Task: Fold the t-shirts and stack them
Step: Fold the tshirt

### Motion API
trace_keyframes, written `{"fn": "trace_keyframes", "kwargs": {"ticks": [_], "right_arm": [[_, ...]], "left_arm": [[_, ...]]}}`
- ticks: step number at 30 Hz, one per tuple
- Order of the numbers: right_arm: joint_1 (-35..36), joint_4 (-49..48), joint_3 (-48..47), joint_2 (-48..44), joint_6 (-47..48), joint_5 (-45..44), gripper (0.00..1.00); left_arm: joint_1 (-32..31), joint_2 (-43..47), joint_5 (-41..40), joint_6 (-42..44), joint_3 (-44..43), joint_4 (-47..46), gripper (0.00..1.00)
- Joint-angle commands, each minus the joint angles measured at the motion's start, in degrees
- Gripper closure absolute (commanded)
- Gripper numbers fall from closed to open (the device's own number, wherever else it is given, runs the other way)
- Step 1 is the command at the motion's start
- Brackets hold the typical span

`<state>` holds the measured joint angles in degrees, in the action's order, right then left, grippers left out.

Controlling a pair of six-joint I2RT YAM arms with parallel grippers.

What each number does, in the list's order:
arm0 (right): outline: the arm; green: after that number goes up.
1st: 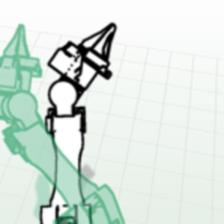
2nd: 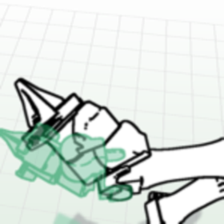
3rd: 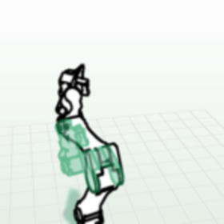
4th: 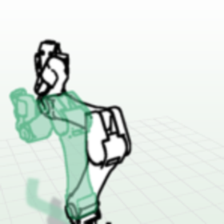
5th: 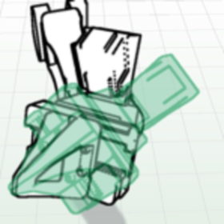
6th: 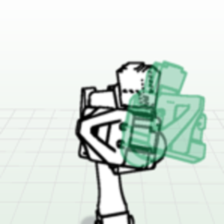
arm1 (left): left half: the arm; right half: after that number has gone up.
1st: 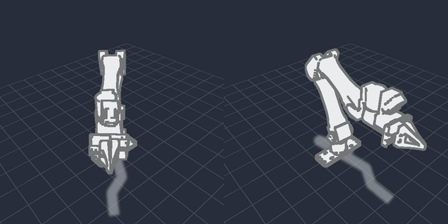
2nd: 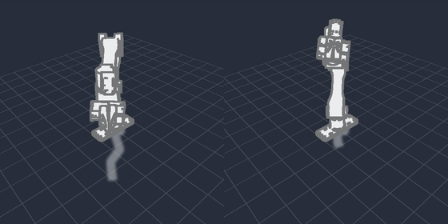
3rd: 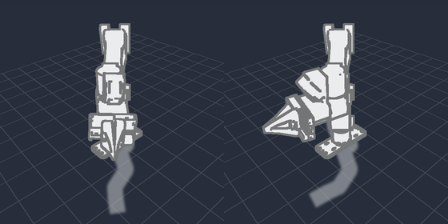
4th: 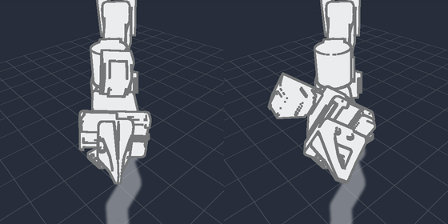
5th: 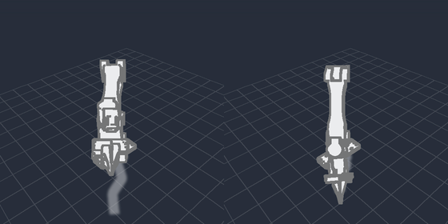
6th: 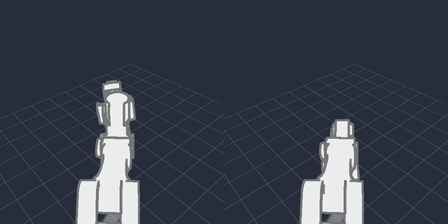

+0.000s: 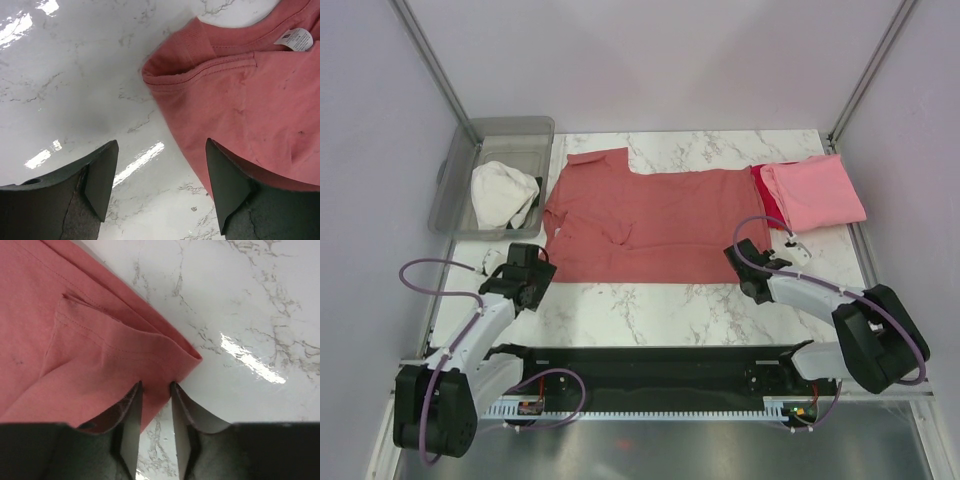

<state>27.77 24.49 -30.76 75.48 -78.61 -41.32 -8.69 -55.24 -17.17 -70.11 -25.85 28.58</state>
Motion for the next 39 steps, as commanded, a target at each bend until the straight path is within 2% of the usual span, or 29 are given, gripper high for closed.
{"fn": "trace_keyframes", "kwargs": {"ticks": [1, 2, 4, 5, 10, 16, 20, 26, 27, 29, 30, 32, 37, 39], "right_arm": [[-0.5, -1.1, -2.4, 2.6, -2.6, -1.7, 0.65], [-0.5, -1.1, -2.5, 3.0, -2.8, -2.1, 0.69], [-0.6, -1.1, -2.5, 3.6, -3.0, -2.7, 0.85], [-0.5, -1.1, -2.5, 3.5, -2.8, -2.8, 0.99], [-0.5, -1.2, -1.8, 0.3, -0.1, -2.3, 1.00], [-0.6, -1.6, -0.1, -4.5, 1.4, -1.6, 1.00], [-0.6, -2.5, 1.1, -6.9, 1.8, -0.8, 1.00], [-0.6, -2.4, 1.3, -7.4, 2.0, -0.3, 1.00], [-0.6, -2.5, 1.4, -7.3, 2.1, -0.1, 1.00], [-0.6, -2.5, 1.6, -7.4, 2.0, 0.1, 1.00], [-0.5, -2.3, 1.8, -7.5, 2.0, 0.1, 1.00], [-0.6, -2.1, 2.1, -8.2, 2.0, 0.3, 1.00], [-0.6, 0.5, 3.4, -10.6, 1.0, 1.3, 1.00], [-0.6, 3.1, 3.3, -11.8, 0.3, 1.9, 1.00]], "left_arm": [[1.0, -0.3, 2.2, 3.0, 0.4, -4.1, 0.22], [1.0, -0.4, 2.3, 3.2, 0.4, -4.3, 0.22], [1.0, -1.2, 2.8, 3.8, 0.3, -5.5, 0.19], [1.0, -1.4, 2.8, 4.1, 0.2, -6.0, 0.19], [1.2, -4.1, 3.0, 5.1, 0.1, -8.4, 0.20], [1.3, -4.4, 2.1, 1.8, 2.5, -11.4, 0.38], [1.4, -4.9, 1.1, -0.3, 3.6, -13.7, 0.43], [2.0, -10.6, 0.9, -1.6, 2.8, -15.5, 0.51], [2.0, -12.0, 1.1, -2.6, 2.9, -15.8, 0.60], [2.1, -13.0, 1.8, -3.3, 3.4, -16.4, 0.70], [2.2, -13.1, 2.0, -3.5, 3.6, -16.5, 0.84], [2.4, -12.2, 2.1, -3.7, 4.4, -16.6, 0.95], [2.4, -5.4, 1.3, -3.5, 7.5, -15.4, 0.98], [2.4, -0.8, 1.6, -4.2, 8.0, -12.1, 0.98]]}}
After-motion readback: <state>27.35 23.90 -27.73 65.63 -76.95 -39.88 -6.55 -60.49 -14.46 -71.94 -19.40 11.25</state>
